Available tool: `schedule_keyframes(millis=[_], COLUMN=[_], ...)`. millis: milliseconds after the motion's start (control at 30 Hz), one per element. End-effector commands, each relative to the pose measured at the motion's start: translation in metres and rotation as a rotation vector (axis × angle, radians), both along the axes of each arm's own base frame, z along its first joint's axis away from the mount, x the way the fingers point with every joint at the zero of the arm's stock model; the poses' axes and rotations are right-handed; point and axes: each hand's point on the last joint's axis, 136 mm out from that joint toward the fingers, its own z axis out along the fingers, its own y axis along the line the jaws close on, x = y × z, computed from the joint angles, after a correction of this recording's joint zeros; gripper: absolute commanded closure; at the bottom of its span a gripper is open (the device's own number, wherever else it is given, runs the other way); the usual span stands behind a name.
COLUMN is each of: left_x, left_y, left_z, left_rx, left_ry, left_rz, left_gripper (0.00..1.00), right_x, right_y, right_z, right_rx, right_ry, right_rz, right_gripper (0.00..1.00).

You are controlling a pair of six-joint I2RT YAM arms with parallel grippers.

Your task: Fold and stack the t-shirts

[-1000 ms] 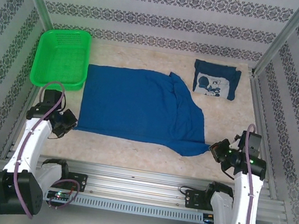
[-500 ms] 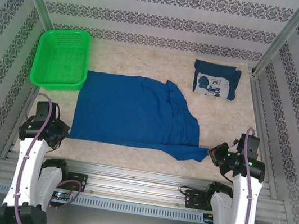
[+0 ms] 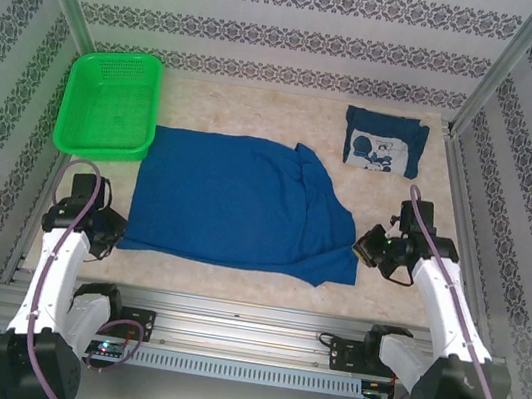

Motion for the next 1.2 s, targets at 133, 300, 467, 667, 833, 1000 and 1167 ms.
schedule_keyframes(millis=[133,300,467,667,833,1000,1167], left_x=[0.028,0.04,0.053,0.063,0.057,0.063,0.07], left_y=[0.01,0.011,0.013,0.012,0.012,0.013,0.015], left_z=[0.006,0.006,0.008,0.004,-0.006,-0.01,-0.013], left_rx=[0.047,0.04,0.04,0.023,0.027,0.03,0.032], left_ry=[-0.068,-0.058,-0.055,-0.021,-0.005,0.001,0.009], left_rz=[-0.05,-0.071,-0.092,-0.132,-0.128,-0.138,-0.149], left_gripper=[1.0,1.0,1.0,1.0,1.0,1.0,1.0], right_x=[0.04,0.047,0.055,0.069,0.082,0.091,0.101], right_y=[0.0,0.001,0.005,0.007,0.011,0.019,0.026], right_z=[0.005,0.001,-0.004,0.002,0.005,0.001,0.0], right_rx=[-0.041,-0.045,-0.036,-0.063,-0.079,-0.092,-0.116], right_ry=[-0.038,-0.03,-0.018,-0.029,-0.03,-0.017,-0.014], right_rz=[0.06,0.079,0.096,0.147,0.19,0.228,0.265], right_gripper=[1.0,1.0,1.0,1.0,1.0,1.0,1.0])
